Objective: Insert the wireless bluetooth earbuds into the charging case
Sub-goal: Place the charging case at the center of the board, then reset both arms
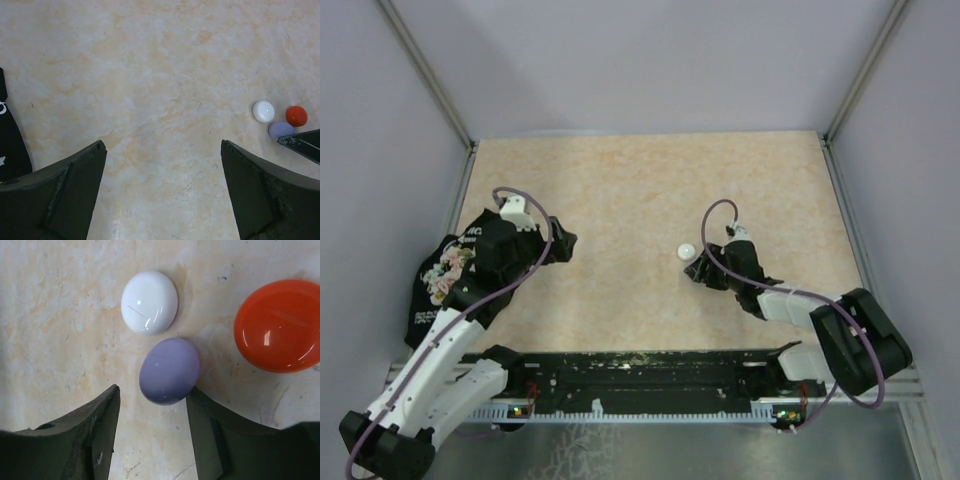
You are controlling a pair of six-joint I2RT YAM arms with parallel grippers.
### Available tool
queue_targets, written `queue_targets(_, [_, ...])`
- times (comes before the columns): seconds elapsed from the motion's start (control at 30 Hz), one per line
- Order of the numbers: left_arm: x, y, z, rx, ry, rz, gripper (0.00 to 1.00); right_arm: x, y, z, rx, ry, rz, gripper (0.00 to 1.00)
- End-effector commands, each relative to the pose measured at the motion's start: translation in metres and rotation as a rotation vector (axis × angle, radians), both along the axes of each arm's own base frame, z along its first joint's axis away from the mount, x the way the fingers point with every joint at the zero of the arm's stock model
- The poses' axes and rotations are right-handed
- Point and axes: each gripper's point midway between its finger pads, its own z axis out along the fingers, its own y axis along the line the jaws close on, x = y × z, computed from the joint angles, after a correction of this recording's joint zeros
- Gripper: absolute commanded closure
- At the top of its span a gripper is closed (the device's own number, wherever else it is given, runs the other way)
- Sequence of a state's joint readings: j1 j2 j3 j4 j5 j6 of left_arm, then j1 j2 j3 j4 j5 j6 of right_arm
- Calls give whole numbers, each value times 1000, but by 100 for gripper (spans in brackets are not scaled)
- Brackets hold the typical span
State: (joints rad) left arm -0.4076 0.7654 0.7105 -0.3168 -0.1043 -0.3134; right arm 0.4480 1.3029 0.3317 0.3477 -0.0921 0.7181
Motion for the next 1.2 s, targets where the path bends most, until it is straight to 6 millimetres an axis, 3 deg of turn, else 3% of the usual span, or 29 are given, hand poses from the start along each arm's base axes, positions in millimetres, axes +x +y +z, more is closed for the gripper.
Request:
queue_targets(0.0, [1,5,14,1,-45,11,0,8,-10,9,-53,-20,-27,39])
queue_targets(0.2, [-4,7,25,-6,-78,9,0,-1,-21,39,-92,-46,-29,32])
queue_targets(0.33, [-10,13,37,-15,-131,27,0,-4,-37,81,-153,-128,-42,31])
queue_targets(0.67, [-29,33,84,-23,-316,62,0,-27,-106,184,-338,-441,-194,22])
queue_targets(0.77, [-31,41,93,-24,-335,99,0,-36,-122,207,-360,-529,-239,20])
queue_targets(0.97, [-33,55,110,-44,-362,178,0,-51,-143,233,-368,-634,-317,18])
queue_targets(1.17, [-32,55,117,-57,-373,186,0,-54,-149,236,-382,-646,-339,17])
